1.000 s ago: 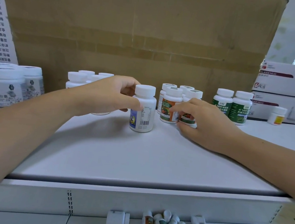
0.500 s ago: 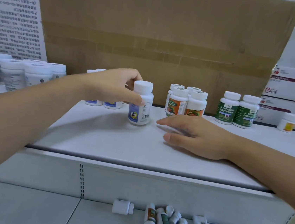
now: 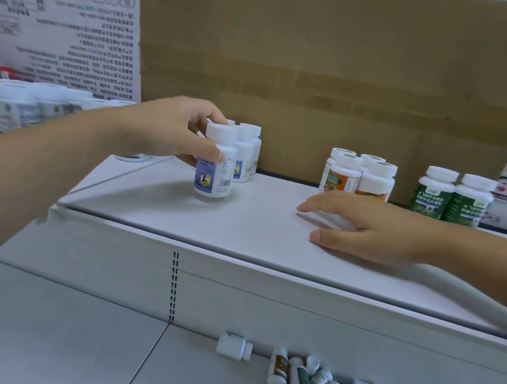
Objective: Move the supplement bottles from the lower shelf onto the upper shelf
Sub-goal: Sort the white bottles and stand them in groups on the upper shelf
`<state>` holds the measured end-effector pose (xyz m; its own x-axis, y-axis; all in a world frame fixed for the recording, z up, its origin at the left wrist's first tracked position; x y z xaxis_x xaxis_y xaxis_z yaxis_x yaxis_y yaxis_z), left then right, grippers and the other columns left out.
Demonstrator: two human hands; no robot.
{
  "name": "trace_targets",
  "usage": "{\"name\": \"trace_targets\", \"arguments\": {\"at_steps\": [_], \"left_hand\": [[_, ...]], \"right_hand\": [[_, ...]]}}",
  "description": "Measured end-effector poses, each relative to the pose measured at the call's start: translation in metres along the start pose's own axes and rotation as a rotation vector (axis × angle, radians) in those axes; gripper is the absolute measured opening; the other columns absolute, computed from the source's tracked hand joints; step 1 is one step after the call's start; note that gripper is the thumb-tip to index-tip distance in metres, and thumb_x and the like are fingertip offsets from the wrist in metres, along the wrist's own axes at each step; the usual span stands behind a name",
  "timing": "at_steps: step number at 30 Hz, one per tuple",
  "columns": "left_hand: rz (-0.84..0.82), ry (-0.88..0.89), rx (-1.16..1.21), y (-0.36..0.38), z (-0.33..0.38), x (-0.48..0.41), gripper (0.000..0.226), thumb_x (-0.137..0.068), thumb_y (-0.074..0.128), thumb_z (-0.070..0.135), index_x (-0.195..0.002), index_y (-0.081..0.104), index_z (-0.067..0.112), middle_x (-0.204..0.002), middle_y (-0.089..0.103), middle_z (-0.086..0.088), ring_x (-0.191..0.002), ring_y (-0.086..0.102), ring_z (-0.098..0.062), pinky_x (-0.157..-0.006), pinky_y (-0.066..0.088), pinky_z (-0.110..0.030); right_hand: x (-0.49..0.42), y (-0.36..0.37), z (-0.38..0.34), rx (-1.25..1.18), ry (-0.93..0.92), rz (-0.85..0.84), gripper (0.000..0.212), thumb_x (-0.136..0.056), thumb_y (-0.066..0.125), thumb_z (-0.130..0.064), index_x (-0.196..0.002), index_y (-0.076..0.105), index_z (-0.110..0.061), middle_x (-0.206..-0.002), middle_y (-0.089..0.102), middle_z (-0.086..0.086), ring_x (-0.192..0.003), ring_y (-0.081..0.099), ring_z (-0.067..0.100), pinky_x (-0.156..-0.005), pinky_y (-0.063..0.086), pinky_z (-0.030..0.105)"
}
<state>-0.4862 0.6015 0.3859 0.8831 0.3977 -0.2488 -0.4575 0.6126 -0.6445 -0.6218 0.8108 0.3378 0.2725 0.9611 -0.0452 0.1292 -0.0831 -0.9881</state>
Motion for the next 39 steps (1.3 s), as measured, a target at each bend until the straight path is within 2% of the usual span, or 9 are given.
{"name": "trace_targets", "arguments": {"at_steps": [6, 10, 14, 23, 28, 32, 34, 36, 39], "left_hand": [[0.020, 0.012, -0.047, -0.022, -0.012, -0.015, 0.031, -0.081, 0.075, 0.005, -0.108, 0.064, 0.015, -0.099, 0.071, -0.006, -0.077, 0.072, -0.007, -0.062, 0.057, -0.018], [0.005, 0.007, -0.050, -0.035, -0.030, -0.022, 0.031, -0.080, 0.076, 0.006, -0.107, 0.065, 0.019, -0.102, 0.072, -0.007, -0.082, 0.072, -0.009, -0.070, 0.060, -0.022], [0.034, 0.018, -0.050, -0.037, -0.042, -0.028, 0.037, -0.078, 0.077, 0.004, -0.109, 0.062, 0.019, -0.105, 0.070, -0.006, -0.082, 0.069, -0.008, -0.064, 0.056, -0.016], [0.087, 0.103, 0.047, -0.038, -0.055, -0.029, 0.039, -0.079, 0.075, -0.001, -0.111, 0.064, 0.018, -0.095, 0.065, -0.002, -0.072, 0.066, -0.001, -0.066, 0.056, -0.017], [0.084, 0.091, 0.046, -0.035, -0.058, -0.028, 0.041, -0.081, 0.074, 0.001, -0.116, 0.062, 0.017, -0.100, 0.065, -0.005, -0.080, 0.066, -0.010, -0.070, 0.059, -0.020], [0.030, 0.006, -0.132, -0.037, -0.059, -0.025, 0.038, -0.082, 0.075, 0.027, -0.117, 0.060, 0.021, -0.103, 0.066, 0.001, -0.089, 0.065, -0.014, -0.080, 0.059, -0.029], [-0.083, -0.106, -0.345, -0.036, -0.060, -0.013, 0.065, -0.067, 0.071, 0.067, -0.114, 0.061, 0.024, -0.104, 0.068, 0.003, -0.095, 0.065, -0.015, -0.086, 0.057, -0.035], [-0.193, -0.160, -0.615, -0.035, -0.058, 0.003, 0.104, -0.041, 0.050, 0.097, -0.115, 0.062, 0.026, -0.105, 0.067, 0.004, -0.099, 0.063, -0.018, -0.092, 0.053, -0.037], [-0.229, -0.205, -0.750, -0.035, -0.051, 0.026, 0.095, -0.055, 0.049, 0.091, -0.130, 0.054, 0.033, -0.112, 0.061, 0.017, -0.108, 0.057, -0.010, -0.103, 0.042, -0.034]], "right_hand": [[-0.025, -0.002, -0.017, -0.081, 0.023, 0.025, 0.054, -0.087, 0.045, -0.062, -0.138, 0.040, -0.046, -0.145, 0.036, -0.029, -0.129, 0.034, -0.008, -0.100, 0.030, 0.012], [-0.045, 0.009, -0.029, -0.090, 0.019, 0.037, 0.050, -0.092, 0.045, -0.057, -0.141, 0.038, -0.044, -0.148, 0.036, -0.025, -0.134, 0.033, -0.004, -0.113, 0.026, 0.022], [-0.059, 0.021, -0.033, -0.044, -0.016, 0.053, 0.049, -0.094, 0.041, -0.058, -0.141, 0.039, -0.043, -0.148, 0.038, -0.023, -0.135, 0.033, -0.002, -0.116, 0.026, 0.030], [-0.061, 0.023, -0.029, -0.083, -0.023, 0.069, 0.042, -0.097, 0.044, -0.051, -0.138, 0.044, -0.042, -0.144, 0.041, -0.027, -0.131, 0.035, -0.007, -0.115, 0.026, 0.027], [-0.060, 0.023, -0.030, -0.076, -0.019, 0.072, 0.044, -0.095, 0.044, -0.051, -0.138, 0.044, -0.042, -0.144, 0.041, -0.026, -0.131, 0.035, -0.007, -0.115, 0.026, 0.024], [-0.059, 0.020, -0.036, -0.007, -0.024, 0.073, 0.045, -0.096, 0.042, -0.050, -0.139, 0.045, -0.038, -0.145, 0.042, -0.023, -0.131, 0.036, -0.005, -0.114, 0.025, 0.022], [-0.055, 0.015, -0.038, 0.045, -0.017, 0.077, 0.046, -0.095, 0.043, -0.051, -0.139, 0.046, -0.036, -0.144, 0.043, -0.021, -0.130, 0.037, -0.004, -0.111, 0.025, 0.018], [-0.047, 0.007, -0.038, 0.073, 0.005, 0.083, 0.046, -0.094, 0.045, -0.053, -0.137, 0.047, -0.037, -0.144, 0.042, -0.021, -0.130, 0.038, -0.002, -0.109, 0.027, 0.018], [-0.024, -0.003, -0.031, 0.042, 0.076, 0.080, 0.044, -0.093, 0.049, -0.052, -0.135, 0.046, -0.040, -0.135, 0.043, -0.026, -0.122, 0.039, -0.004, -0.099, 0.031, 0.017]]}}
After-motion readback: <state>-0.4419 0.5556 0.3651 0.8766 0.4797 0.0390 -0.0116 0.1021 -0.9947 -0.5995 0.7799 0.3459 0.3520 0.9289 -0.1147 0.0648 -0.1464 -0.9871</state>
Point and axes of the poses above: each hand's wrist, its own x-axis away from the middle knuckle, its own y-axis out of the palm, z = x × y, the point moved 7 cm from there along -x, towards the middle knuckle
